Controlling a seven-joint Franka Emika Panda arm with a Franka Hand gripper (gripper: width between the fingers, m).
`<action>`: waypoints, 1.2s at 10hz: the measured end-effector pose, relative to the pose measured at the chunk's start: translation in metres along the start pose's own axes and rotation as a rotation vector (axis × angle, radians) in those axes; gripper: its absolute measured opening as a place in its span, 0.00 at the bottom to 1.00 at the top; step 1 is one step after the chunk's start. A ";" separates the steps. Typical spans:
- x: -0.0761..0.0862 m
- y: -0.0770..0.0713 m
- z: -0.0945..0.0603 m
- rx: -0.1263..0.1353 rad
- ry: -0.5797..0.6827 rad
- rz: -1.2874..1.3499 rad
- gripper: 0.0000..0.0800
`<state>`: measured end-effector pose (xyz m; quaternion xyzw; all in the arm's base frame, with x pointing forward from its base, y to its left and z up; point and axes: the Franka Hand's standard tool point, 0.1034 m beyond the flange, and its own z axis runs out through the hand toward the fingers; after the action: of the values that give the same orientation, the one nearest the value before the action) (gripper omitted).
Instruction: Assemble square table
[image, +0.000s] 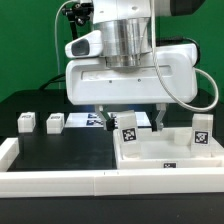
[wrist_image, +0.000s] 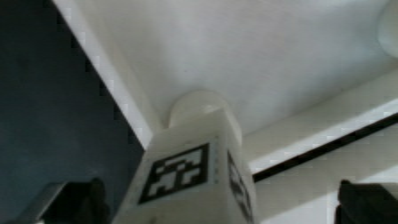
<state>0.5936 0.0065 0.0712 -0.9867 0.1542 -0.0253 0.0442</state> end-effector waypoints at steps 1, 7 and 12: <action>0.000 0.000 0.000 0.000 0.000 -0.064 0.81; 0.000 0.001 0.000 0.000 0.001 -0.238 0.47; 0.001 0.001 0.000 0.001 0.008 -0.107 0.36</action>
Offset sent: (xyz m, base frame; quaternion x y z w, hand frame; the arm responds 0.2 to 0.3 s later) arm 0.0000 0.0000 0.0000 0.0000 0.0000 -0.1938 0.9810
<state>0.5938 0.0051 0.0712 -0.9934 0.1015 -0.0317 0.0426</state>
